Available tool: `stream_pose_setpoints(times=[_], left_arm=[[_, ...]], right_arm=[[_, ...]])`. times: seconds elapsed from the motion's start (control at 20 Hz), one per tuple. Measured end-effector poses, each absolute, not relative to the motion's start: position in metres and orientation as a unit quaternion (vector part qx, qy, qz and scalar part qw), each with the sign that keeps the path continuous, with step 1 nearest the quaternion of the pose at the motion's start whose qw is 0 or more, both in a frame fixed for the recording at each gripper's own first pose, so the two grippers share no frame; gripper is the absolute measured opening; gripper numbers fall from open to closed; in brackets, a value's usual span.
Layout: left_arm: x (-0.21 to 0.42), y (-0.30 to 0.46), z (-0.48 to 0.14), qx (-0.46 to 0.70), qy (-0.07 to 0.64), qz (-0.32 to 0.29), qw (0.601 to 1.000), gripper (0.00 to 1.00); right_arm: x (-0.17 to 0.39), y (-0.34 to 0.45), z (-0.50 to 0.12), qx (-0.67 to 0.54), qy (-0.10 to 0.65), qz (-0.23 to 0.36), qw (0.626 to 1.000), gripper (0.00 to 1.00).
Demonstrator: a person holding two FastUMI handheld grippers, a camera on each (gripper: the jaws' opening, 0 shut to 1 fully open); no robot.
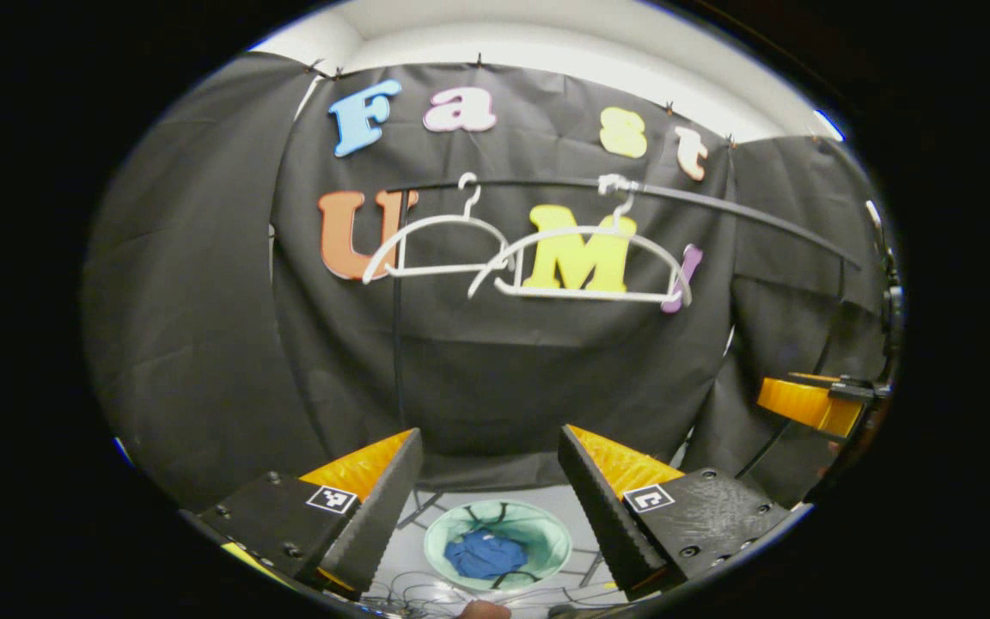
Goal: Grasp the clothes on the hanger with both hands and then place them into the laundry hamper below.
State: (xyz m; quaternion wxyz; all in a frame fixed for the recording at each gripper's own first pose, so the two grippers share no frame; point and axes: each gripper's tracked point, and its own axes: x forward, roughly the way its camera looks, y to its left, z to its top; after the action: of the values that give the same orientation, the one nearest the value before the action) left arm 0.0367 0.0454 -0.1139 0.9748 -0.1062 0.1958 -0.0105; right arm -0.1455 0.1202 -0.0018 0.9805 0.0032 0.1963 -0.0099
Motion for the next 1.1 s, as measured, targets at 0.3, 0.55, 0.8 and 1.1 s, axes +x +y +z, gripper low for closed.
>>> stream_pose_setpoints(times=[0.3, 0.55, 0.8, 1.1], left_arm=[[-0.002, 0.05, -0.033, -0.091, 0.109, 0.026, 0.99, 0.97], [-0.049, 0.021, 0.028, -0.048, 0.043, 0.057, 0.996, 0.99], [-0.115, -0.02, 0.059, -0.023, -0.003, 0.075, 0.997, 1.0], [-0.172, -0.057, 0.057, -0.025, -0.021, 0.096, 0.995, 0.96]], right_arm=[[-0.17, 0.082, 0.081, -0.014, 0.097, -0.014, 0.995, 0.98], [-0.207, 0.062, 0.127, -0.024, 0.046, 0.024, 0.998, 0.98], [-0.251, 0.024, 0.151, -0.025, 0.013, 0.05, 0.998, 0.96], [-0.291, -0.012, 0.136, -0.016, 0.009, 0.069, 0.997, 0.96]])
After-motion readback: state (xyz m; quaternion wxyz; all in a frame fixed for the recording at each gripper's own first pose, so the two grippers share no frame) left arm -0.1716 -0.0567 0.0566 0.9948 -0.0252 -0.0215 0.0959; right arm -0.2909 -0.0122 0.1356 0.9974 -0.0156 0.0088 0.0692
